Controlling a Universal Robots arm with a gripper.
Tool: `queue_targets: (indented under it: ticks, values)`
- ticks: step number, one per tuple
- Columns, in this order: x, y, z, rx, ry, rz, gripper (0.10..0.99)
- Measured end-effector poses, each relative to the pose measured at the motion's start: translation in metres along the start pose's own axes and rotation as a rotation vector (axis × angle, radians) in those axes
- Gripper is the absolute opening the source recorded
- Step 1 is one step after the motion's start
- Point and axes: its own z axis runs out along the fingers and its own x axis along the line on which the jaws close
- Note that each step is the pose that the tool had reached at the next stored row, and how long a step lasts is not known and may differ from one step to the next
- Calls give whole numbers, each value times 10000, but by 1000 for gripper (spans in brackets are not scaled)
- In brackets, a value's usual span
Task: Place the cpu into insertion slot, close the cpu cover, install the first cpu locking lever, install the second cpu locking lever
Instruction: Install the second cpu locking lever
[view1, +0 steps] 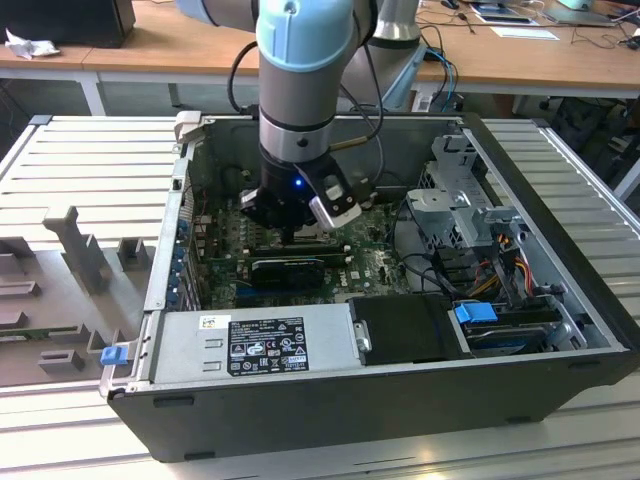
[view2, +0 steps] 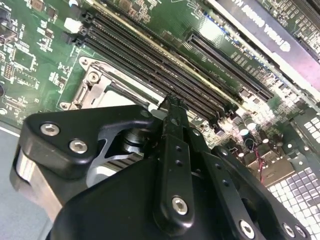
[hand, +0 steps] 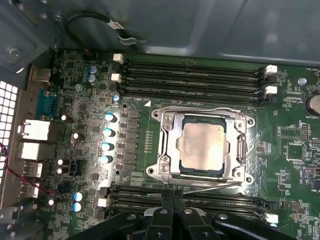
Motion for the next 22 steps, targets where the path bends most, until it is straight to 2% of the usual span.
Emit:
queue_targets:
  ticks: [2, 8, 9, 10, 11, 12, 14, 18, 20, 22]
  values:
    - [20, 0, 1, -35, -1, -2, 106]
    - [80, 4, 11, -310, -24, -7, 106]
    - [86, 2, 29, -369, -29, -11, 106]
    - [88, -9, 98, -456, -36, -11, 106]
    - [100, -18, 171, -486, -38, -14, 106]
    - [131, -29, 189, -720, -55, -19, 106]
    - [133, -32, 206, -820, -64, -21, 106]
    - [146, -46, 260, -1103, -88, -28, 106]
    - [155, -45, 279, -1189, -99, -30, 106]
    - [166, -49, 294, -1217, -95, -29, 106]
